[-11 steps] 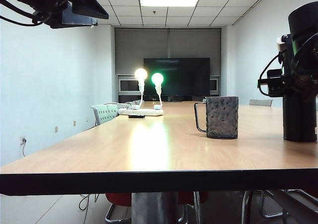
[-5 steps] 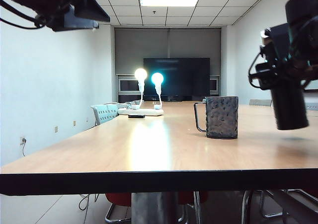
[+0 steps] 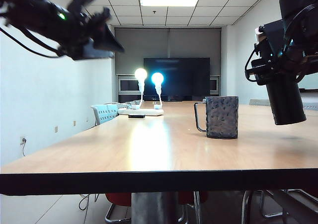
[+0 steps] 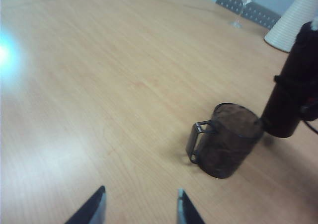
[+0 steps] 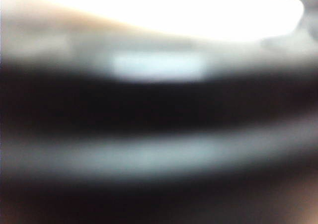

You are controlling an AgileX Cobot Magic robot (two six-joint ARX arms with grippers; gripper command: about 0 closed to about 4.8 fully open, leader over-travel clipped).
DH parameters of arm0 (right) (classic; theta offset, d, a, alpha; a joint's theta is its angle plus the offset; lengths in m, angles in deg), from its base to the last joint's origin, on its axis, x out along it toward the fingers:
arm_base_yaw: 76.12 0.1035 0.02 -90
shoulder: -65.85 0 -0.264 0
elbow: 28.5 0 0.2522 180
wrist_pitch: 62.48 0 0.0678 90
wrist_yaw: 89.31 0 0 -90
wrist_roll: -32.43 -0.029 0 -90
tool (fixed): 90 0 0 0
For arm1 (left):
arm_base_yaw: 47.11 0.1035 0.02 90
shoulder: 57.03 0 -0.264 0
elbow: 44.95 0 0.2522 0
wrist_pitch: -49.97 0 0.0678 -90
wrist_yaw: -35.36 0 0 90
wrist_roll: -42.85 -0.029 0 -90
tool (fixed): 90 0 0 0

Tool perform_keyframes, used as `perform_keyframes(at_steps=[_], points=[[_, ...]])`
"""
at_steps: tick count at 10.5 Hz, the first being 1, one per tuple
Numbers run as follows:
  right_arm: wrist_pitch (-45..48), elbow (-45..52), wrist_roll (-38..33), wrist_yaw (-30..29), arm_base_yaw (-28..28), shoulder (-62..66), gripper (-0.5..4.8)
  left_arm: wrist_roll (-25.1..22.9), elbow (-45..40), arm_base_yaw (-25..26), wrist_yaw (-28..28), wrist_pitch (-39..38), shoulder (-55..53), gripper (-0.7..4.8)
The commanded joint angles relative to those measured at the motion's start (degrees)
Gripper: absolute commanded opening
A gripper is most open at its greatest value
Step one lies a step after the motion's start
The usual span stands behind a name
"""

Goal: Pick up the black thermos cup, pour some water from it into the cup, and then put the thermos cup back on the table.

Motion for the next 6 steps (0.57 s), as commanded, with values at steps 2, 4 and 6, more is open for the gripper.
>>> perform_keyframes(at_steps=[2, 4, 6], points=[[2.6, -1.3, 7.3, -0.2, 0.0, -1.0, 1.48, -0.4, 14.4, -0.2, -9.4, 0.7, -15.4, 2.93], [2.3, -1.4, 9.7, -0.2, 0.0, -1.0, 1.48, -2.5, 19.0, -1.5, -10.6, 0.3, -20.5, 4.4], [1.7, -1.4, 13.6, -0.2, 0.0, -1.0, 1.48, -6.4, 20.7, -4.0, -6.2, 0.6, -23.2, 4.25]])
